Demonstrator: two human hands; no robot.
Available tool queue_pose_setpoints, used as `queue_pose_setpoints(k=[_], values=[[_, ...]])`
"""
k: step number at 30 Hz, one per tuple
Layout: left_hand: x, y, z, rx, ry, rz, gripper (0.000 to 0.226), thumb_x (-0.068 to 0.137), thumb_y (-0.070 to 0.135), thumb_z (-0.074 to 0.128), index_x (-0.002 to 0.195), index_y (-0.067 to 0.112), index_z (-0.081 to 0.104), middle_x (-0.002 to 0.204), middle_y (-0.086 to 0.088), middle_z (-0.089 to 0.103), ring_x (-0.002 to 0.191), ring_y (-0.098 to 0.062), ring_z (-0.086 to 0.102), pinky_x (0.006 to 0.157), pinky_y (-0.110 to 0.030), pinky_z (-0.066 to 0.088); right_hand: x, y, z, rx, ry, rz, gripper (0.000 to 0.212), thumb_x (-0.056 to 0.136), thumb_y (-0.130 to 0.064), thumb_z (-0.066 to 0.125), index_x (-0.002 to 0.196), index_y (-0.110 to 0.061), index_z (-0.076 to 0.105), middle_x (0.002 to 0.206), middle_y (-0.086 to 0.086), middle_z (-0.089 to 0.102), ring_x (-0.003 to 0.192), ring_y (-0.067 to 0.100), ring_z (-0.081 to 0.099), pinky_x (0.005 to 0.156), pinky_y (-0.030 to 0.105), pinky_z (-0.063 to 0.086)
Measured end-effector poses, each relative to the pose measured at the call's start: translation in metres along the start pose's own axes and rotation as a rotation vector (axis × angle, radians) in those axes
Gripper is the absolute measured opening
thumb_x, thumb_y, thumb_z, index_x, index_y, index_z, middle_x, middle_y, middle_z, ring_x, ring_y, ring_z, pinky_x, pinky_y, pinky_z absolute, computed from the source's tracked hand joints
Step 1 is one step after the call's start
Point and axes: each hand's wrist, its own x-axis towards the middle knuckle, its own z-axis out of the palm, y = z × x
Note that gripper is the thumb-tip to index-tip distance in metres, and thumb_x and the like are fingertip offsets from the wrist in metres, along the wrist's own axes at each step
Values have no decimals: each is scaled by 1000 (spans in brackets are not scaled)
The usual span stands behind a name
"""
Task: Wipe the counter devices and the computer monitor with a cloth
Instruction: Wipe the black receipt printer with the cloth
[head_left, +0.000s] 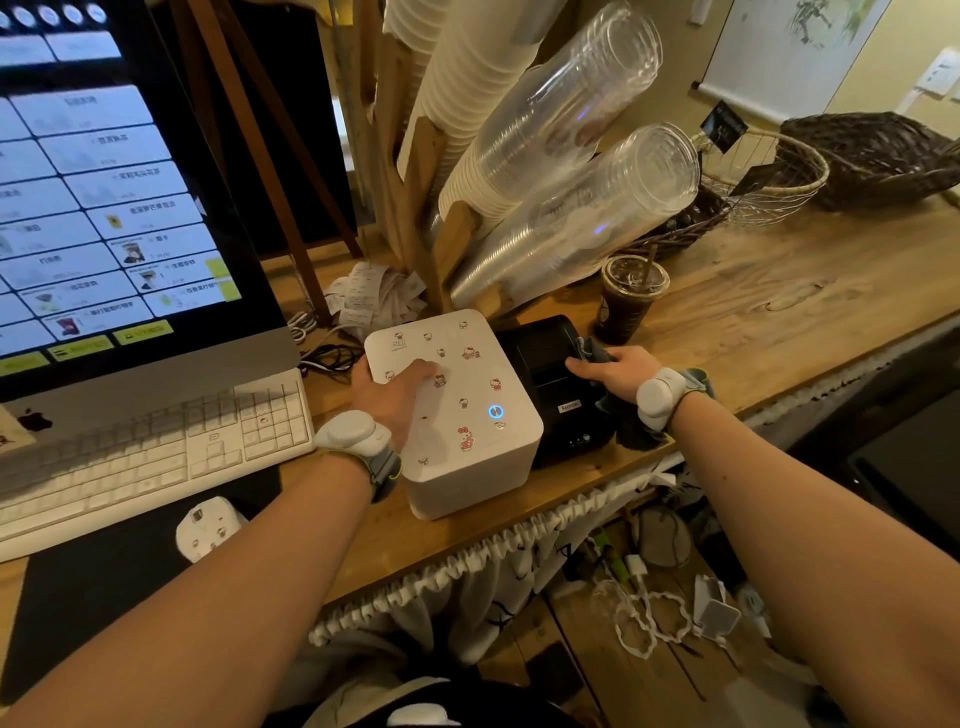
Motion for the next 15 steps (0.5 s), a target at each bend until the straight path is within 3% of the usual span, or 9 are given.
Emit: queue_pose_setpoints(k=[5, 8, 10, 12, 13, 15], values=[[-1, 0, -4, 124, -15, 22, 71, 74, 36, 78, 136, 22, 47, 116, 2, 68, 89, -14, 67, 59, -24, 48, -4, -3, 2, 41, 15, 41, 41, 82, -46, 73, 106, -12, 69, 99, 4, 68, 75, 13, 63, 50, 17, 50], [-6, 5, -4, 417, 45, 163, 55, 74, 53, 70, 122, 29, 57, 109, 10, 67, 99, -18, 66, 71, -31, 55, -6, -7, 5, 19, 138, 78, 51, 70, -50, 81, 96, -8, 69, 92, 7, 72, 83, 22, 69, 70, 34, 60], [-6, 7, -6, 700, 146, 260, 72, 64, 66, 65, 124, 28, 55, 124, 2, 60, 118, -26, 56, 90, -44, 53, -9, -12, 8, 57, 253, 68, 56, 64, -48, 84, 96, -6, 67, 90, 8, 72, 76, 21, 68, 56, 27, 55], [-8, 12, -3, 813, 237, 291, 86, 64, 65, 67, 134, 20, 45, 140, -6, 44, 130, -29, 40, 101, -46, 44, -16, -21, 6, 132, 297, 51, 47, 71, -40, 83, 96, -6, 62, 82, 3, 67, 62, 12, 61, 38, 15, 42], [-10, 16, -2, 829, 271, 317, 86, 67, 60, 69, 137, 19, 40, 144, -7, 38, 133, -29, 34, 103, -44, 40, -21, -29, 5, 162, 262, 48, 40, 74, -37, 81, 94, -7, 62, 76, 1, 65, 57, 9, 58, 36, 14, 40], [-12, 22, 0, 842, 292, 403, 77, 71, 53, 69, 136, 22, 43, 144, -4, 34, 135, -26, 30, 106, -41, 35, -33, -48, 7, 153, 142, 37, 32, 76, -35, 79, 87, -7, 67, 70, 3, 67, 59, 11, 63, 47, 20, 48]])
